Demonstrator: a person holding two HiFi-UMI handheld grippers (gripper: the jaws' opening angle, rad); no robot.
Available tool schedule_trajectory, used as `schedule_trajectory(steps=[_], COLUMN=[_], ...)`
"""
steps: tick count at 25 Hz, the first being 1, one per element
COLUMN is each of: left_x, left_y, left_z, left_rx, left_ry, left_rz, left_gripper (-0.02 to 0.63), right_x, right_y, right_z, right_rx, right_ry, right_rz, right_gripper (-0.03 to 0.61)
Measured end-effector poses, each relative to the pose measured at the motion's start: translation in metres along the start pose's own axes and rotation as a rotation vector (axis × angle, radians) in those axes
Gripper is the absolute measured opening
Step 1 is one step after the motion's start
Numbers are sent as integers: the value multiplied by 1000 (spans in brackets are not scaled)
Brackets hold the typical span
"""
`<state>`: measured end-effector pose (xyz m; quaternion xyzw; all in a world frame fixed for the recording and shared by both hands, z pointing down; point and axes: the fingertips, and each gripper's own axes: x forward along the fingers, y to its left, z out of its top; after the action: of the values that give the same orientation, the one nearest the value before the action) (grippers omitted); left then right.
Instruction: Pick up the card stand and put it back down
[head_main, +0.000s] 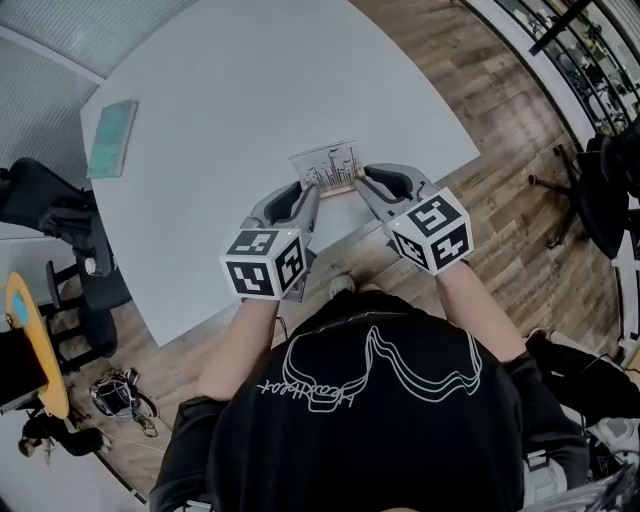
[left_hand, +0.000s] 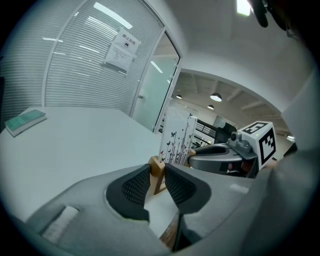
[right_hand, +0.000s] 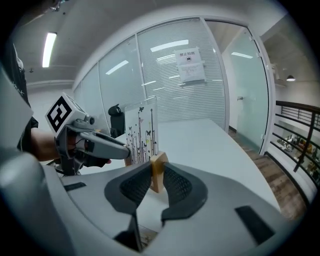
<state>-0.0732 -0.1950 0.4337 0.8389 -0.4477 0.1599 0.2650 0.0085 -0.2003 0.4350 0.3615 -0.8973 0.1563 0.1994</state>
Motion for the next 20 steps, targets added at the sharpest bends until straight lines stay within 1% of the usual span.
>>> schedule_trajectory(steps=[4,7,13,17,20], left_x=[-31,-48,-72,-85,-94], left_y=[-22,-38,-69,-87,-97], left_z=[5,4,-10,-17,-23], left_rx=[-28,-42,-87,-86,-52], left_ry=[-36,-53,-69,-75,-57], left_rz=[31,58,82,86,76], left_gripper=[101,101,101,101,101], right_x=[-27,-47,-80,-100,-111], right_y=[19,29,46,56,64], right_z=[12,17,12,5,-1], right_rx=[-28,-67,-87,-115,-108], right_ry=[-26,-31,-20,-18,-24], right_rz=[67,99,160,166,177], right_gripper=[77,77,78,80,81])
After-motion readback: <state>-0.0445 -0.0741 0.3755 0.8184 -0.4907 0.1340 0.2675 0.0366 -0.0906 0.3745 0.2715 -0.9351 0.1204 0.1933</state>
